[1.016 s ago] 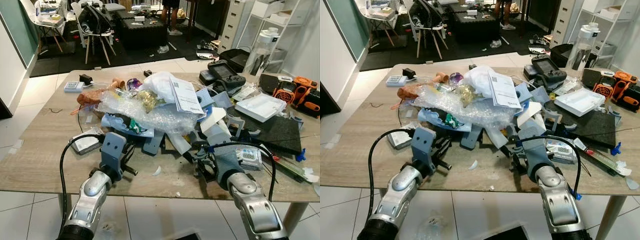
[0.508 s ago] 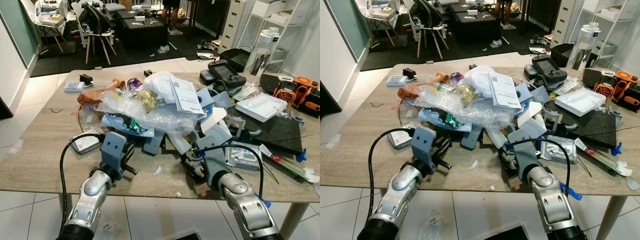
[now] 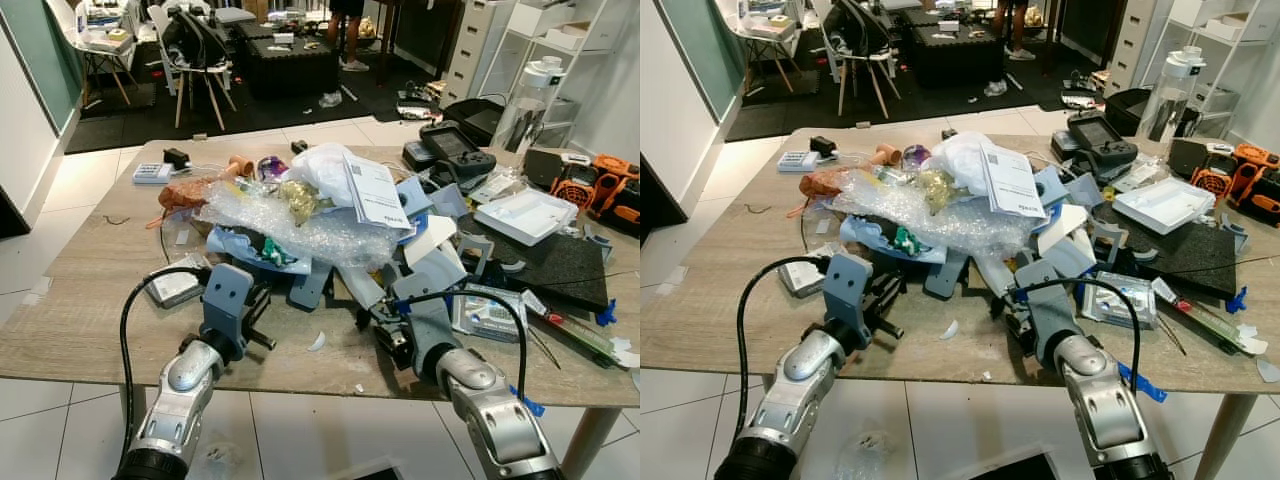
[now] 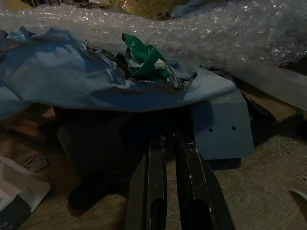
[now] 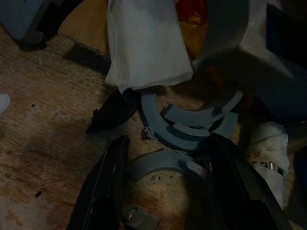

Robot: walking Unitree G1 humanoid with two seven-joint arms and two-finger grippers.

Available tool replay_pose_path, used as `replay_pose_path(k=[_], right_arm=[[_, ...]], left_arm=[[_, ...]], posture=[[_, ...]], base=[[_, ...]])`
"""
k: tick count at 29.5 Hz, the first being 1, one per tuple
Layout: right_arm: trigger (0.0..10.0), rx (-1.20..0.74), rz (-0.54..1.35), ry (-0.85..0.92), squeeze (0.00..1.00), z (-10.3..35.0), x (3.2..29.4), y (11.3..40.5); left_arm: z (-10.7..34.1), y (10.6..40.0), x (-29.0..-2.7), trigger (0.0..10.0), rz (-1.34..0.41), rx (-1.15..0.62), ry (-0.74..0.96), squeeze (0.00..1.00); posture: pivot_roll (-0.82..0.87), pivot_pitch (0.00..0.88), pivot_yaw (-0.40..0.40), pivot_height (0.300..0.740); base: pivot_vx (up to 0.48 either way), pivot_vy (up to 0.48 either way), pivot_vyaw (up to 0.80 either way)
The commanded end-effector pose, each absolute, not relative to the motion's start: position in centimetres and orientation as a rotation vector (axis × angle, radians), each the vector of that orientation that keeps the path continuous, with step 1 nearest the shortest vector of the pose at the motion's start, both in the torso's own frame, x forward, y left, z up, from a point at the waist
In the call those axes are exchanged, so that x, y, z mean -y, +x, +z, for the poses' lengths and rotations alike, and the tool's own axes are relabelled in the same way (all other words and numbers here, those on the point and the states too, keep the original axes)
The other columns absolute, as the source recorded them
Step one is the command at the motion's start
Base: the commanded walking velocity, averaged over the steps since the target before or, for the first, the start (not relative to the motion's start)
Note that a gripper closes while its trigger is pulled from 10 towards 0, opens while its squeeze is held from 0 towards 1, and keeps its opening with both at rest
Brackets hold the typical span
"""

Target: Picking trash to rubbish bin

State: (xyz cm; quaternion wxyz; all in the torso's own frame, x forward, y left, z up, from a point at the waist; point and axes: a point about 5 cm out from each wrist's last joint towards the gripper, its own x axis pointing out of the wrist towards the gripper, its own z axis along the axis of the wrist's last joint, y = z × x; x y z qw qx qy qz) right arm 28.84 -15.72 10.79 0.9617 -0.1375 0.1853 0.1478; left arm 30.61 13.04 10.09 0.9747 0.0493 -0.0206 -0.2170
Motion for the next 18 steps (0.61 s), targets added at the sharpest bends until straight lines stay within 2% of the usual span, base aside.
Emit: replay_pose_path(k=[1,5,7,11,13,18], right_arm=[[0.0,-0.471,0.279,-0.265,0.0,9.0,16.2,28.0],[0.0,-0.442,0.279,-0.23,0.0,9.7,16.1,28.2],[0.0,-0.402,0.31,-0.161,0.0,11.0,15.5,28.4],[0.0,-0.356,0.353,-0.162,0.0,13.1,14.9,28.6],[0.0,-0.328,0.392,-0.099,0.0,14.8,14.2,28.7],[0.0,-0.266,0.462,-0.1,0.0,17.2,13.2,28.8]], left_arm=[[9.7,30.3,-12.8,10.0,-0.449,0.031,0.104,0.0],[9.6,30.3,-12.7,10.0,-0.452,0.034,0.097,0.0],[9.7,30.3,-12.7,10.0,-0.451,0.035,0.094,0.0],[9.7,30.3,-12.7,10.0,-0.45,0.037,0.092,0.0],[9.7,30.3,-12.7,10.0,-0.451,0.036,0.09,0.0],[9.6,30.2,-12.6,10.0,-0.46,0.034,0.087,0.0]], posture=[[-0.06,0.053,0.034,0.74],[-0.06,0.051,0.034,0.74],[-0.06,0.049,0.033,0.74],[-0.06,0.048,0.034,0.74],[-0.07,0.049,0.035,0.74],[-0.07,0.049,0.033,0.74]], base=[[0.0,0.0,0.0],[0.0,0.0,0.0],[0.0,0.0,0.0],[0.0,0.0,0.0],[0.0,0.0,0.0],[0.0,0.0,0.0]])
